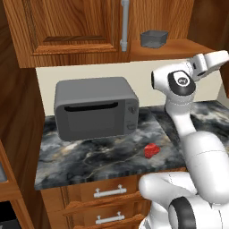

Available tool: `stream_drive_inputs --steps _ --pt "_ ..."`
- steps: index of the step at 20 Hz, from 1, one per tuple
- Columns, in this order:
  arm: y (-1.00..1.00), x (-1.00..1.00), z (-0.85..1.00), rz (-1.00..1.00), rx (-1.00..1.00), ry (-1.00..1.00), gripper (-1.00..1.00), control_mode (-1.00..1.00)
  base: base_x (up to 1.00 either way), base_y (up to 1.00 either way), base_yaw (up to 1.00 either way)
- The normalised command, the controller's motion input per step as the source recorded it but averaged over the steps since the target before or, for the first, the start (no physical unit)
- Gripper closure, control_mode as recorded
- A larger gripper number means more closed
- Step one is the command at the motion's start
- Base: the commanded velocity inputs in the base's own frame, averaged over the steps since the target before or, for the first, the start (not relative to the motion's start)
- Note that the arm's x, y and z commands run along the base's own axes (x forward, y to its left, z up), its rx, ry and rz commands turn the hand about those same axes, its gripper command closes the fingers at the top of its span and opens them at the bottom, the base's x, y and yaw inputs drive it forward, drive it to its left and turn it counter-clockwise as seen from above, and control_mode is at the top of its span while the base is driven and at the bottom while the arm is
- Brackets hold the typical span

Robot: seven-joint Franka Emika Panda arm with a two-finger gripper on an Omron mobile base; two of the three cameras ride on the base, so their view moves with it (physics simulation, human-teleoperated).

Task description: Retrieve the tupperware from the cabinet, then place the raw meat into the tupperware to avoid contamination.

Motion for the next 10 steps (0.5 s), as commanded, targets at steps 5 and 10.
stream_drive_inputs --steps 5,10 --pt "-0.74 0.18 0.00 -0.08 0.05 -0.01 -1.00 -1.00 0.00 0.00 0.00" --pt "-0.86 0.08 0.00 0.00 0.12 -0.04 -1.00 -1.00 0.00 0.00 0.00"
